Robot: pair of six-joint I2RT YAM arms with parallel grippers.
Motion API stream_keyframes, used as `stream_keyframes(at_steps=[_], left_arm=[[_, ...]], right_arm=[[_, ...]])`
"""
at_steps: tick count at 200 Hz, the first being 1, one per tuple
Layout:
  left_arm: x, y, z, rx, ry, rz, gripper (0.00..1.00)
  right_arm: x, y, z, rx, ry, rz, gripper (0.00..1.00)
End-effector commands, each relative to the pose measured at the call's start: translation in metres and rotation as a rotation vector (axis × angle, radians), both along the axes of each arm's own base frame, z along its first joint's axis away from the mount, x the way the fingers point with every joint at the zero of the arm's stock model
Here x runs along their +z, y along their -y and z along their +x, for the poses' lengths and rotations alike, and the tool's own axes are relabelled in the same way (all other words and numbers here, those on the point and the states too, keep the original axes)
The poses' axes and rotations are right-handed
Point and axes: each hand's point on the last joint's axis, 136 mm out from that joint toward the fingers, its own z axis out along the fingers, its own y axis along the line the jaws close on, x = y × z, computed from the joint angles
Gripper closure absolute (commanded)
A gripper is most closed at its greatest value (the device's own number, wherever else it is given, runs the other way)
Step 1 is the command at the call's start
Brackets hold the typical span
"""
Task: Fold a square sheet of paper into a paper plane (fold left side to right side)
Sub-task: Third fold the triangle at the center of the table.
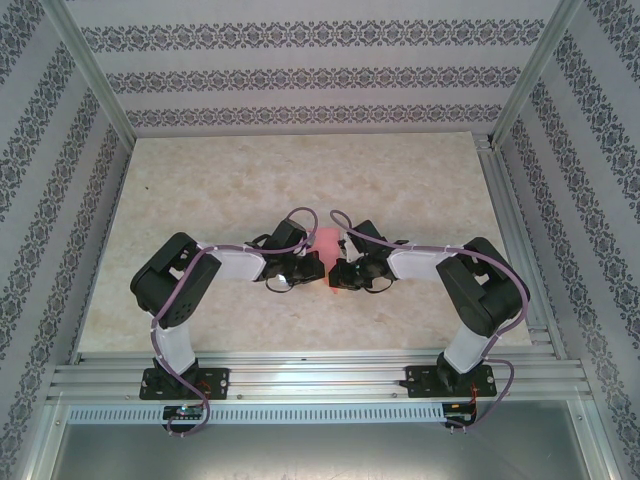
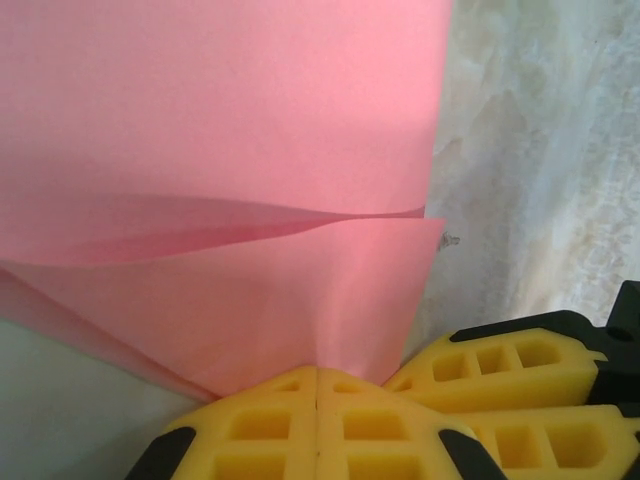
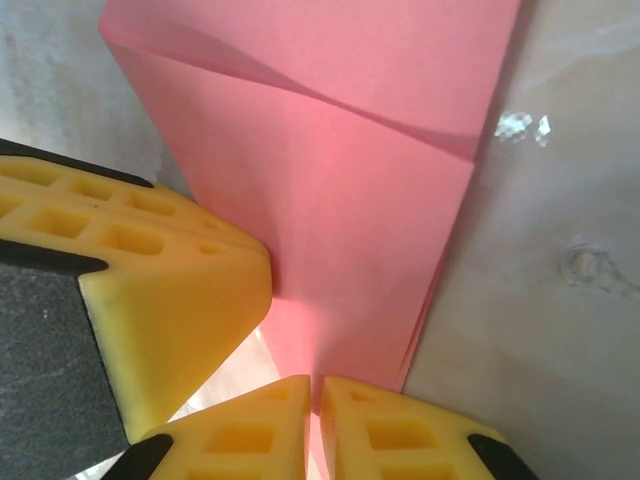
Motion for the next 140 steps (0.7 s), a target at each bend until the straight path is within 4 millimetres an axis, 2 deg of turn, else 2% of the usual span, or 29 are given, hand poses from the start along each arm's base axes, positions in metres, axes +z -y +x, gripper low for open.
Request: stream_keyframes(at_steps=[1, 57, 111, 140], left_arm=[[-0.016, -0.011, 0.015, 0.065, 0.051, 0.089, 0.97], [-0.021, -0.038, 0.032, 0.122, 0.082, 0.183, 0.94], [-0.008, -0.047, 0.062, 0.169, 0.138, 0.224, 0.91], [-0.012, -0.054, 0.076, 0.187, 0.148, 0.25, 0.9]], right_arm=[[-0.047, 0.038, -0.037, 0.009, -0.123, -0.222, 0.86], [-0.049, 0.043, -0.04, 0.01, -0.124, -0.248, 0.86], [-0.05, 0.046, -0.041, 0.007, -0.125, -0.262, 0.86], [-0.05, 0.047, -0.042, 0.008, -0.126, -0.264, 0.86]])
